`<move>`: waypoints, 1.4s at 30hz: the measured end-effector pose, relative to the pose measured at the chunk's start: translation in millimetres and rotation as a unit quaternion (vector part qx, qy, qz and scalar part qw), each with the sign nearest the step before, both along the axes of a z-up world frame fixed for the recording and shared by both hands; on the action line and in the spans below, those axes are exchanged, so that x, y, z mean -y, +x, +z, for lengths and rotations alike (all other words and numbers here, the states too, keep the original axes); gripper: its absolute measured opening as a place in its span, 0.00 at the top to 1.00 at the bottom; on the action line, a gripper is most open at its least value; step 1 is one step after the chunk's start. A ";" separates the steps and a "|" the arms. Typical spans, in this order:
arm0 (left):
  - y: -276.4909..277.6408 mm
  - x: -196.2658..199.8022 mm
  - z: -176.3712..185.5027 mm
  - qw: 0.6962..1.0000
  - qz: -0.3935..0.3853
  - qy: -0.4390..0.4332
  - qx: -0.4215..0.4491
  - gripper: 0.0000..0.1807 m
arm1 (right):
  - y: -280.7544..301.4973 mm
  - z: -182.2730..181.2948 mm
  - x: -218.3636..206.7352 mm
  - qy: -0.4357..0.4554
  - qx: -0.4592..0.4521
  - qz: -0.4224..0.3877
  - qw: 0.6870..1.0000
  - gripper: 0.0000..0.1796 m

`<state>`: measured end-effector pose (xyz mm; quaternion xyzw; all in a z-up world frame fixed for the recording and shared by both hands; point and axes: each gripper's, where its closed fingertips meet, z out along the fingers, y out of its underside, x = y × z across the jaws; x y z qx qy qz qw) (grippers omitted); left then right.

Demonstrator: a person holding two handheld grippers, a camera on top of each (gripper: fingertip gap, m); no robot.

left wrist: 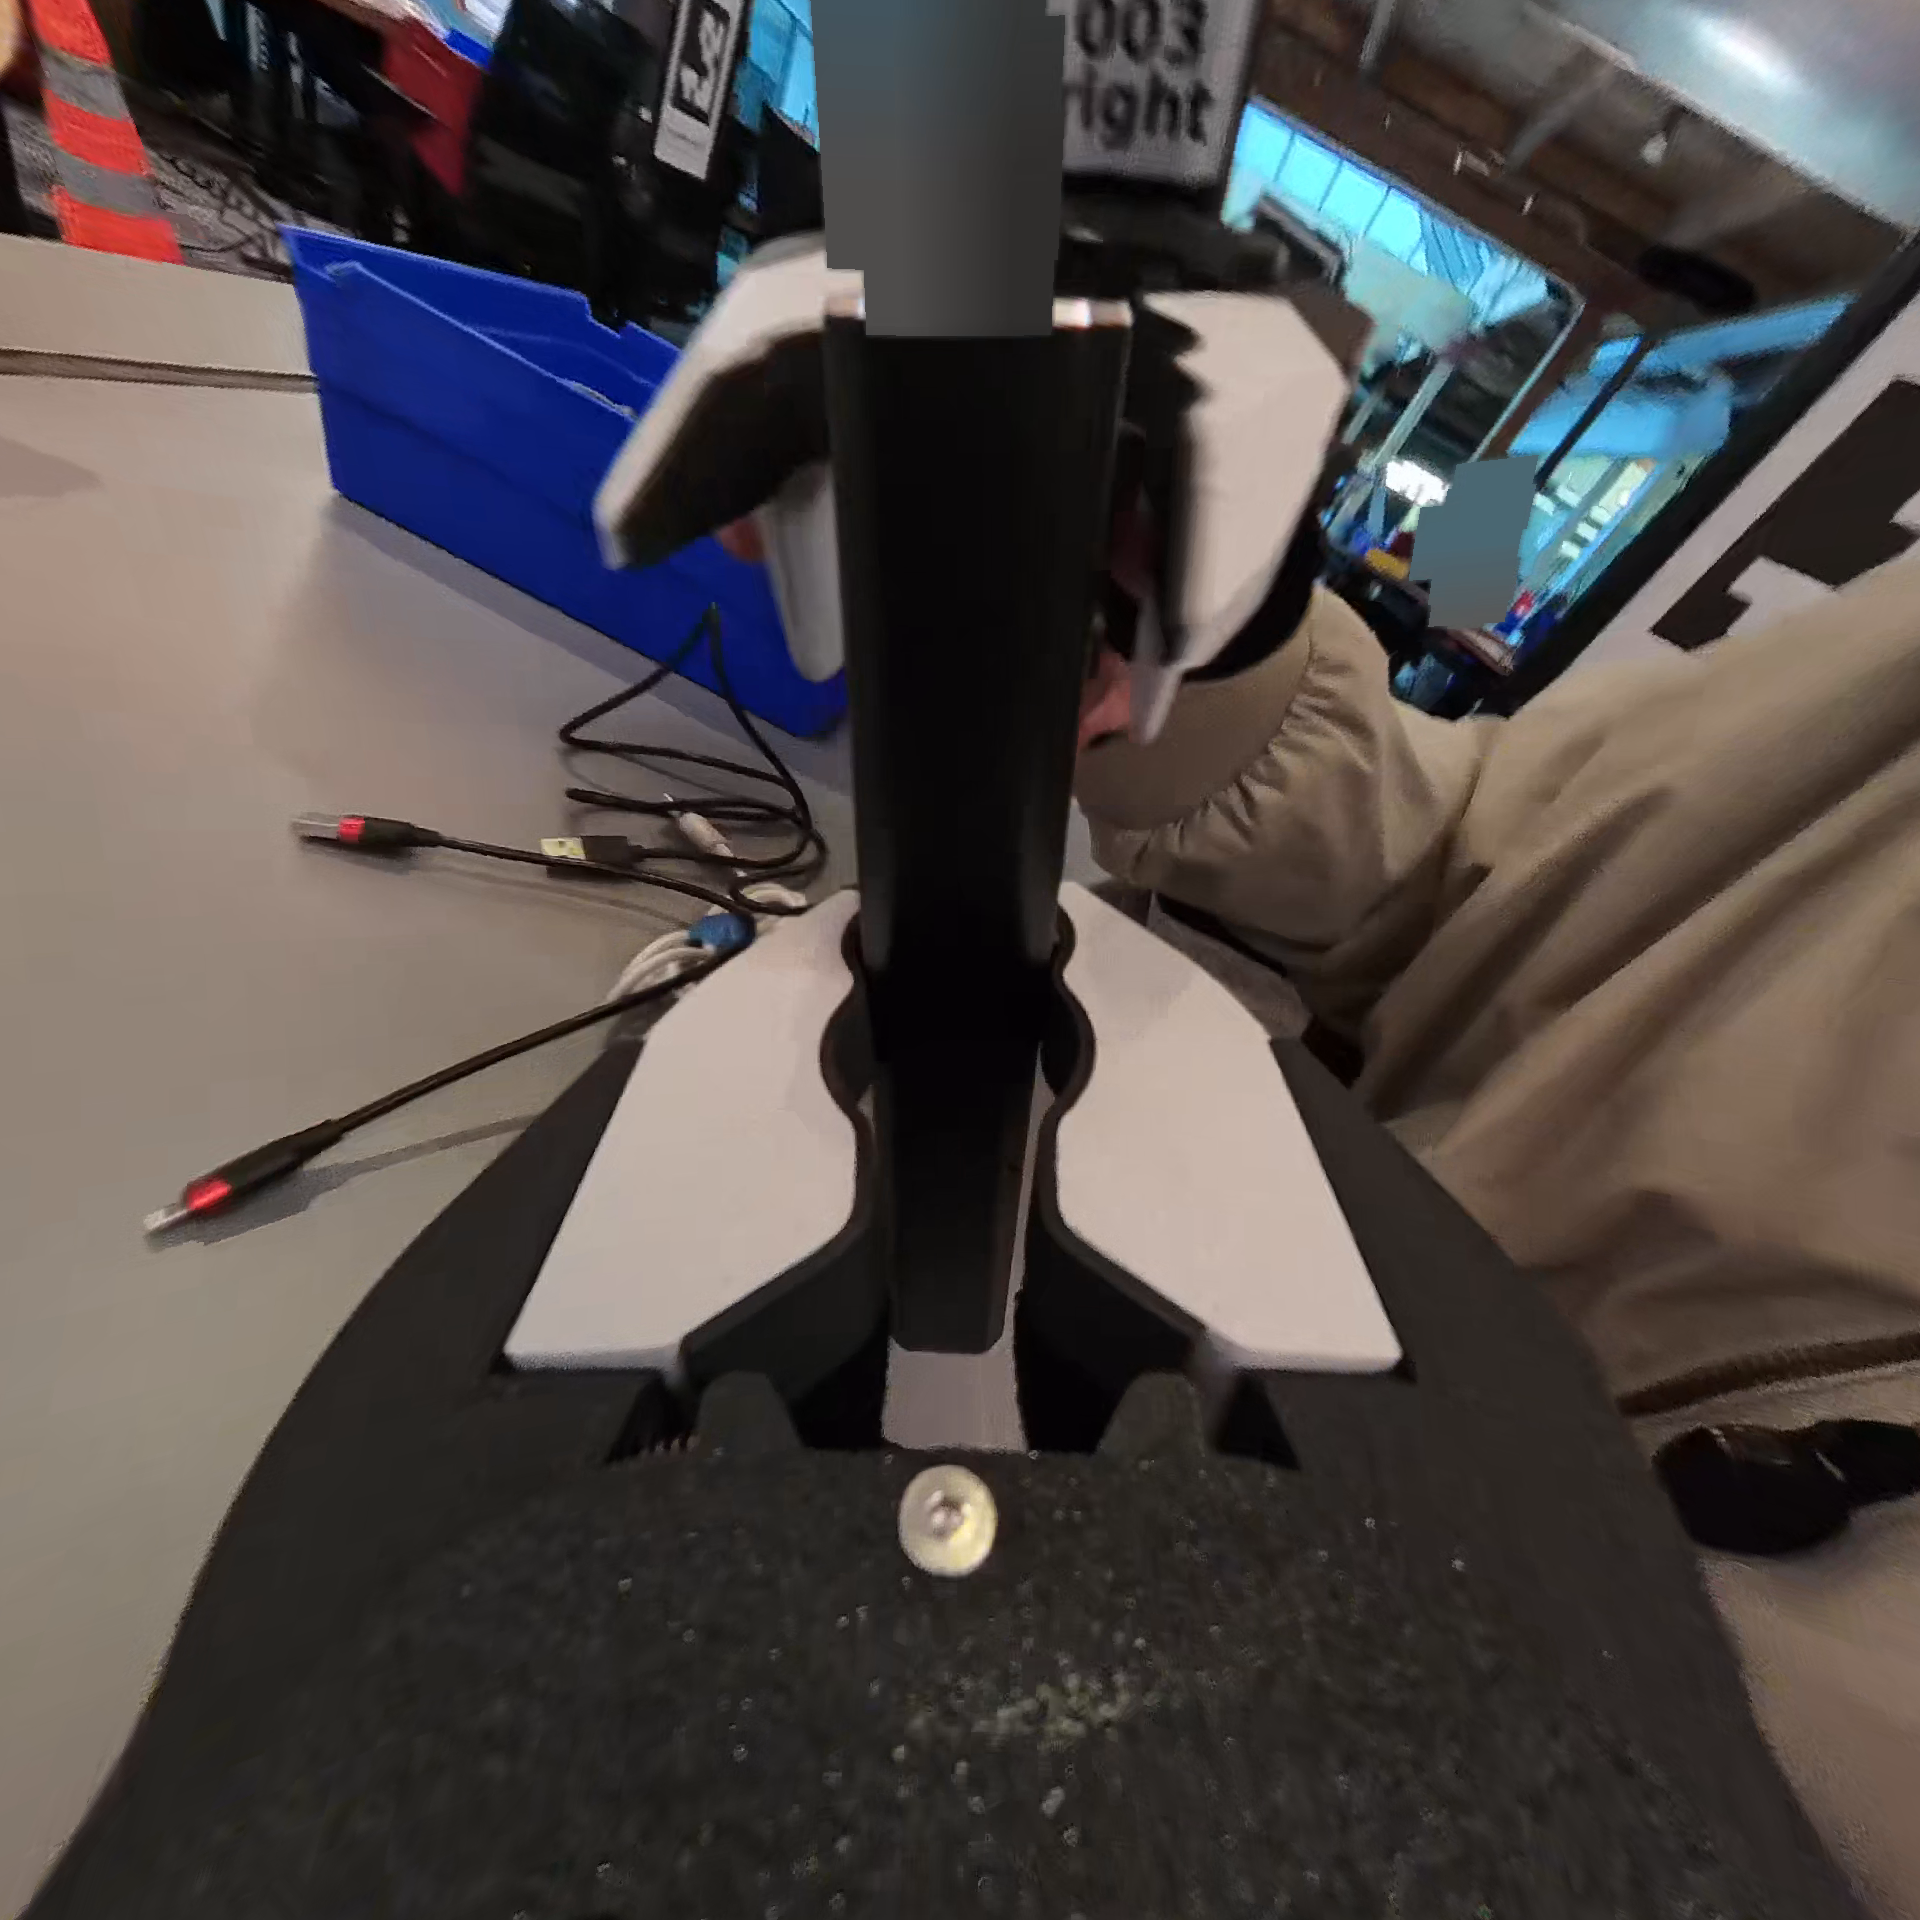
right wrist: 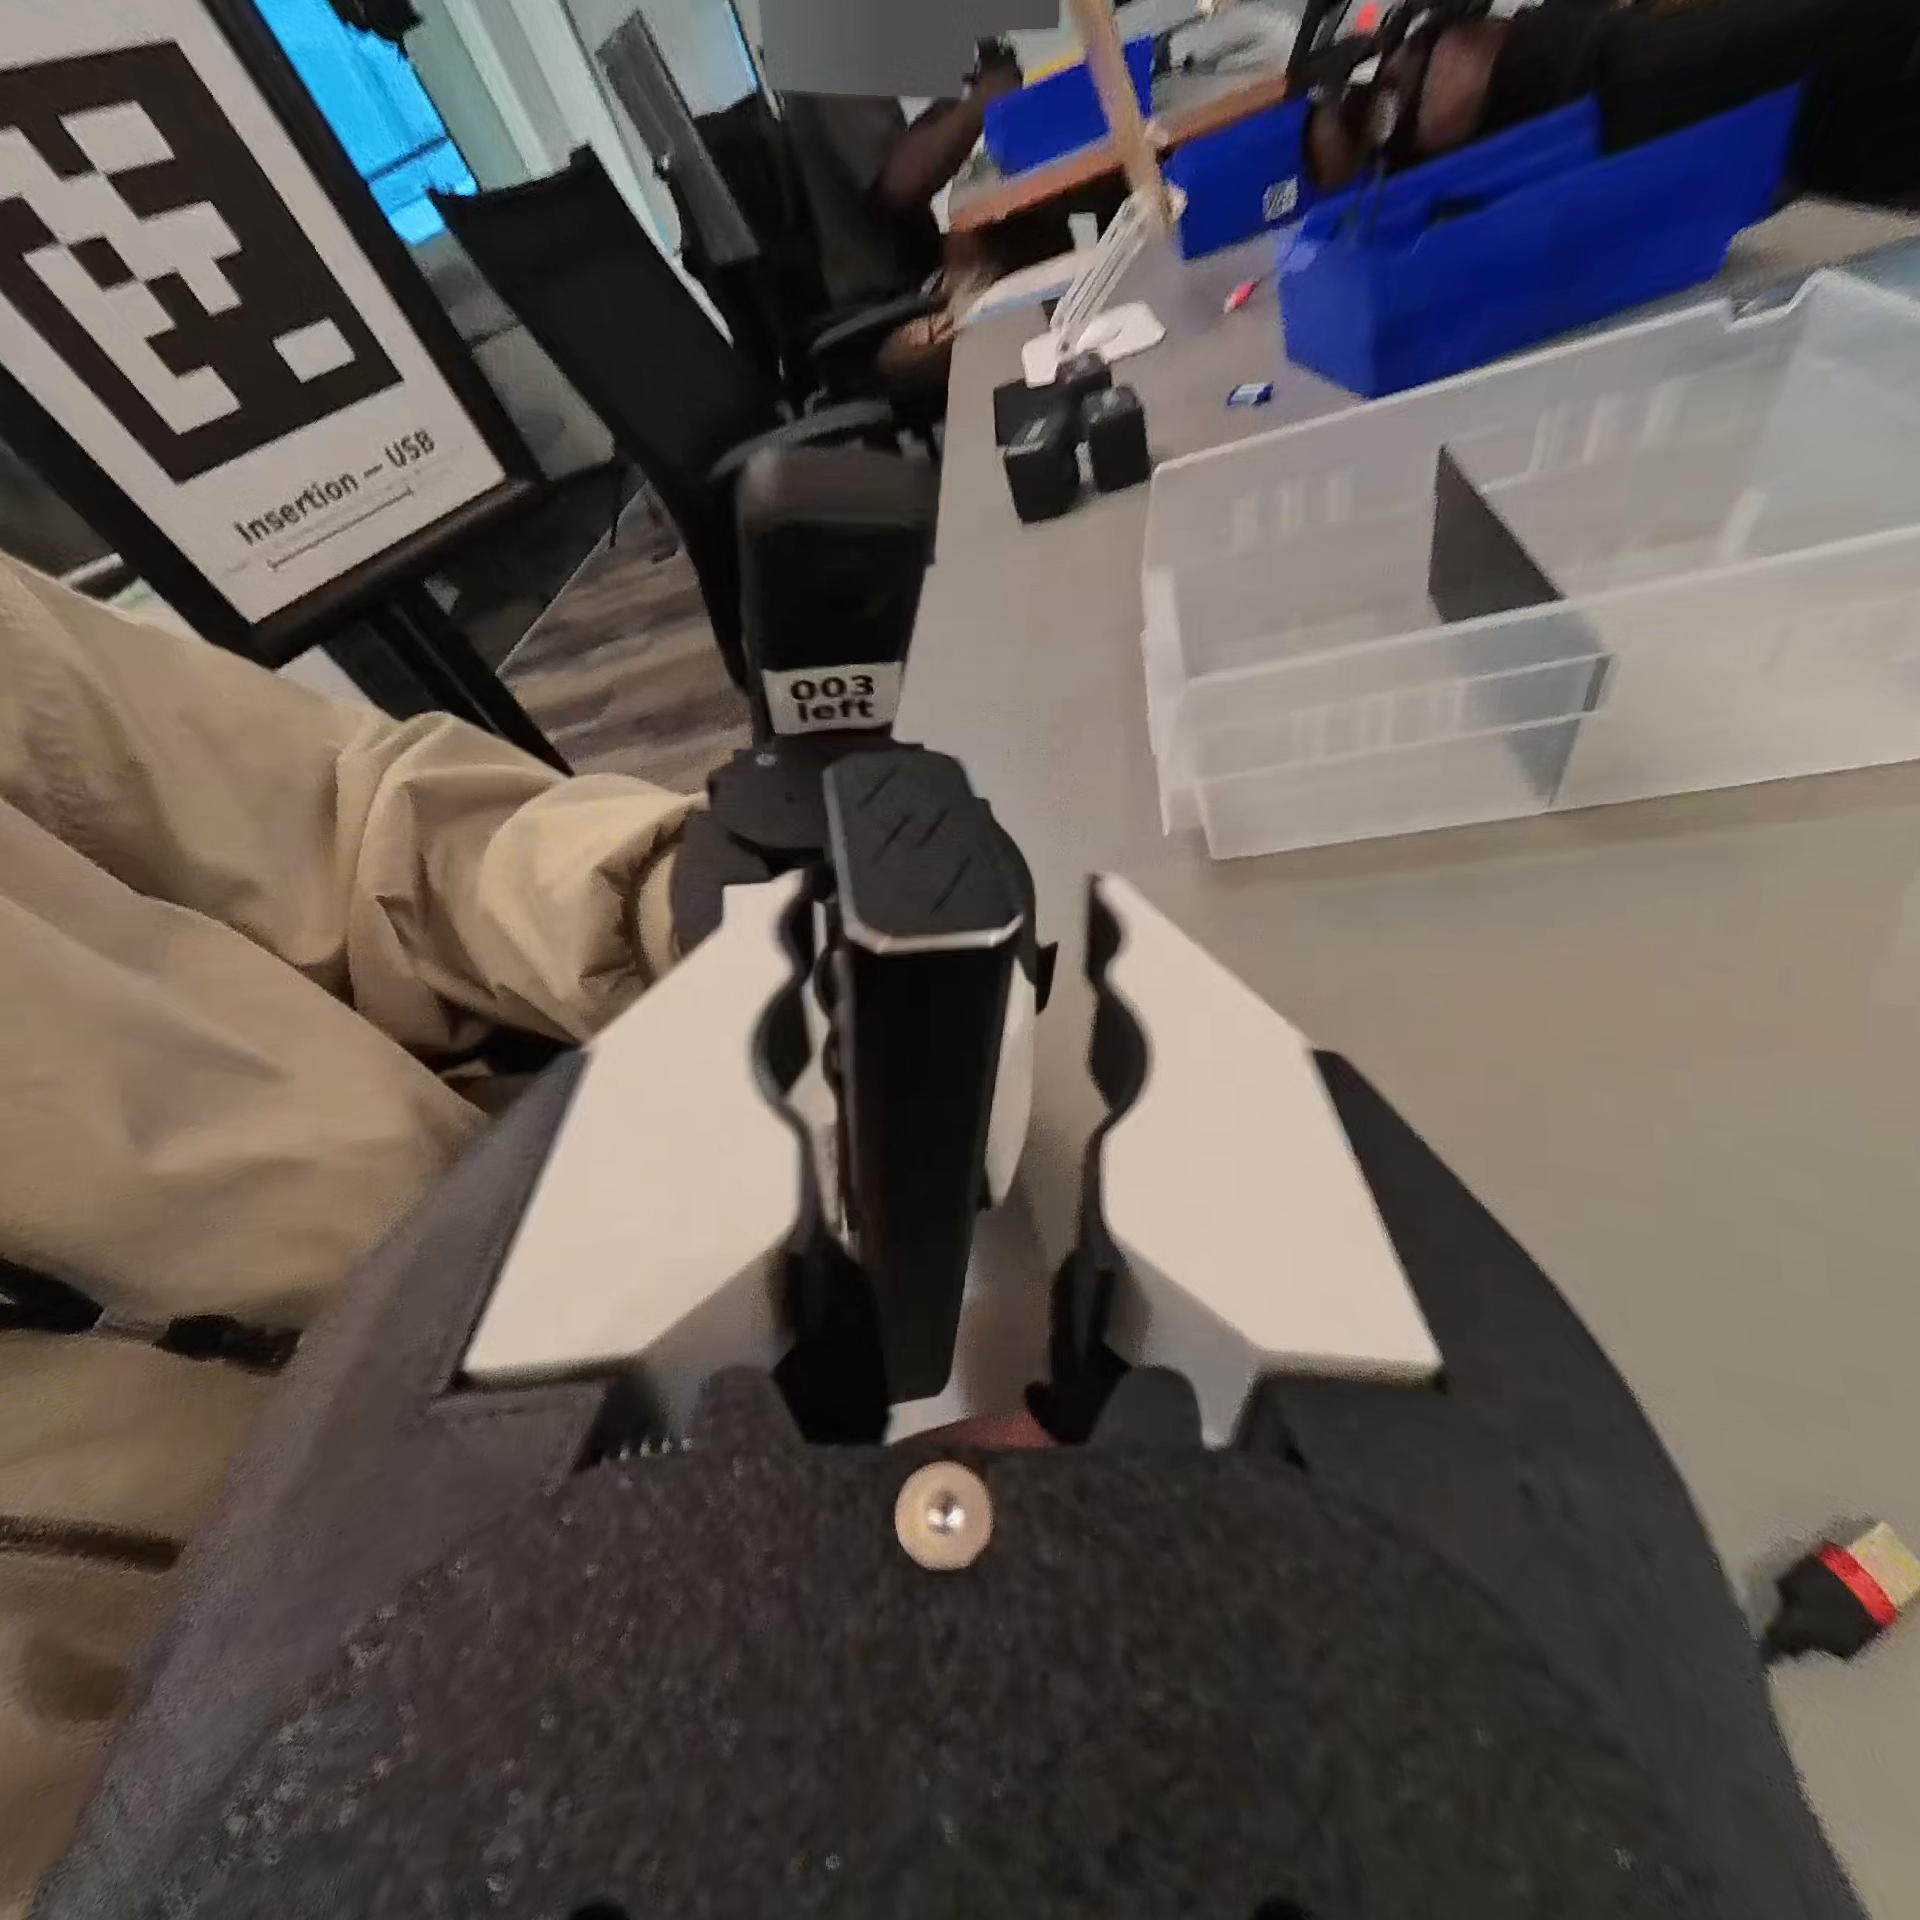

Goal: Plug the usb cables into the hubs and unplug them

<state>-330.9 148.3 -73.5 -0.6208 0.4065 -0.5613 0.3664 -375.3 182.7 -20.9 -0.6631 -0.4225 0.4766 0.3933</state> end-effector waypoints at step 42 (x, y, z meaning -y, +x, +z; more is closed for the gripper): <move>-72.1 -81.1 95.3 0.976 0.128 -0.104 0.144 0.73 | -18.3 -59.2 28.9 -0.220 -0.128 0.050 0.966 0.85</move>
